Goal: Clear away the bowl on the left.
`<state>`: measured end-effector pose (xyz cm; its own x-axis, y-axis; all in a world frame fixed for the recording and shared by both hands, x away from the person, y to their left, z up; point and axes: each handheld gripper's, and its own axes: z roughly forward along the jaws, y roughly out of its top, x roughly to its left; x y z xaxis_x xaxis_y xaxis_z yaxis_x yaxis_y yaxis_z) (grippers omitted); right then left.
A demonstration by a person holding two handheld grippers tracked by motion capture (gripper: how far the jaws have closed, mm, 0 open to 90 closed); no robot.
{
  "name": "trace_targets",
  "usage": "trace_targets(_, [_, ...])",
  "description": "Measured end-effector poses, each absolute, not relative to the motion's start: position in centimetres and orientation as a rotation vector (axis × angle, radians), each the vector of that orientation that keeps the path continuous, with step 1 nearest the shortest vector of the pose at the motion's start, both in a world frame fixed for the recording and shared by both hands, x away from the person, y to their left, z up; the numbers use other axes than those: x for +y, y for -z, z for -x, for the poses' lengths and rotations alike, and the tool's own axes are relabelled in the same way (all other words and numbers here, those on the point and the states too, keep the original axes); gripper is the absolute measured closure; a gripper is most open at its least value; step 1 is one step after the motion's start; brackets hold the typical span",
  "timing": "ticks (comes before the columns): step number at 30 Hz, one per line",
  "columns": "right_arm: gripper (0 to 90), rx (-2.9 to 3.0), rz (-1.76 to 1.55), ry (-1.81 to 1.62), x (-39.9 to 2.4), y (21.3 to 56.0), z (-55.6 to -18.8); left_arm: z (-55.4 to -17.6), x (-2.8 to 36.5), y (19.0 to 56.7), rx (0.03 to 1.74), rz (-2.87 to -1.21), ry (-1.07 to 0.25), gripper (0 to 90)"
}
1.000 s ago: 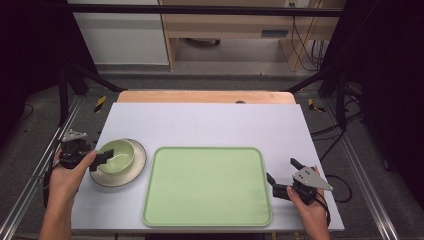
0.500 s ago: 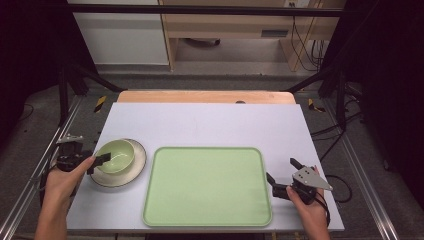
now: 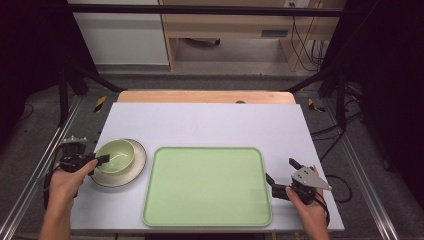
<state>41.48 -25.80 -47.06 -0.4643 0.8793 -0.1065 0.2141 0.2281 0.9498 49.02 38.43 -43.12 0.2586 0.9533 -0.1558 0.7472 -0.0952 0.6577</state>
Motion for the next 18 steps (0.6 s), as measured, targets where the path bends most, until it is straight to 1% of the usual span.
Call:
trace_targets(5, [4.4,1.835,-1.011,-1.263,-25.81,47.08,-41.5,-49.1,38.31,43.24,1.559,-1.889,-0.415,59.3])
trace_targets(11, [4.4,1.845,-1.006,-1.264,-25.71,47.13,-41.53,-49.19,38.06,43.25,1.571,-1.896,-0.418,63.5])
trace_targets(18, [4.4,1.846,-1.006,-1.263,-25.7,47.14,-41.53,-49.18,37.84,43.22,1.584,-1.91,-0.449,69.7])
